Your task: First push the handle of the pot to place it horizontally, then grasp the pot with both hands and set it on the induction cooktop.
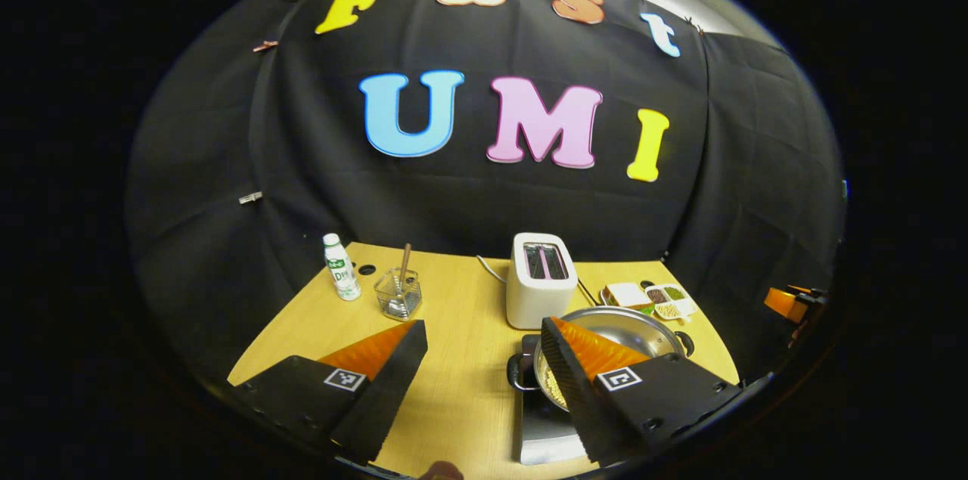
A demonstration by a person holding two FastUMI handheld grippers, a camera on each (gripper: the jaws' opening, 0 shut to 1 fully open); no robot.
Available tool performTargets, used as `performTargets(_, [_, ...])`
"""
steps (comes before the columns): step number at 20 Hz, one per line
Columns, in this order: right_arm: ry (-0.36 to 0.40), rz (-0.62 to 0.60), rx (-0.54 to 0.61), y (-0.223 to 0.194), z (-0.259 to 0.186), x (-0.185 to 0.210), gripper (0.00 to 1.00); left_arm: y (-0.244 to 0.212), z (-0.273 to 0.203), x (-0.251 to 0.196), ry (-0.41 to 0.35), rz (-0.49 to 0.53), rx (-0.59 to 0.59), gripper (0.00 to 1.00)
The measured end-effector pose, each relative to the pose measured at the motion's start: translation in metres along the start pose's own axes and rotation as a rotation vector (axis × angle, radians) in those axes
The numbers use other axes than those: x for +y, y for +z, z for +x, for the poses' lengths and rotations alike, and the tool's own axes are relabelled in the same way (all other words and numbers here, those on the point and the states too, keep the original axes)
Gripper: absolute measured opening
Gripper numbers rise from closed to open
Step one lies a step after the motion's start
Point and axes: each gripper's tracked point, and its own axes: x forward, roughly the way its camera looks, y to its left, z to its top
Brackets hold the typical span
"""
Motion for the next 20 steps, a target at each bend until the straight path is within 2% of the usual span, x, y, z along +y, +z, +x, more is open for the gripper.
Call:
performTargets(3, [-0.031,0.028,-0.099,0.022,-0.035,-0.001,0.98,0.014,-0.037,0.018,0.022,0.022,-0.085,0.95])
performTargets(6, [-0.036,0.039,-0.163,0.033,-0.068,0.012,0.99,0.021,-0.077,0.029,0.037,0.094,-0.151,0.95])
performTargets(10, [-0.037,0.004,-0.243,0.046,-0.106,0.028,0.98,0.028,-0.121,0.026,0.008,0.079,-0.223,0.95])
performTargets(13, [-0.016,0.008,-0.268,0.047,-0.134,0.044,0.98,0.028,-0.138,0.031,0.004,0.058,-0.253,0.93])
performTargets(14, [-0.01,0.005,-0.273,0.047,-0.139,0.046,0.98,0.024,-0.14,0.029,-0.007,0.044,-0.263,0.95])
performTargets(18, [0.017,-0.008,-0.232,0.032,-0.152,0.058,0.98,0.014,-0.142,0.027,-0.026,0.01,-0.293,0.95])
performTargets(19, [0.028,-0.017,-0.224,0.03,-0.155,0.062,0.93,0.012,-0.143,0.026,-0.025,0.001,-0.297,0.95])
performTargets(20, [0.036,-0.033,-0.224,0.029,-0.159,0.062,0.92,0.008,-0.145,0.022,-0.032,-0.009,-0.301,0.95])
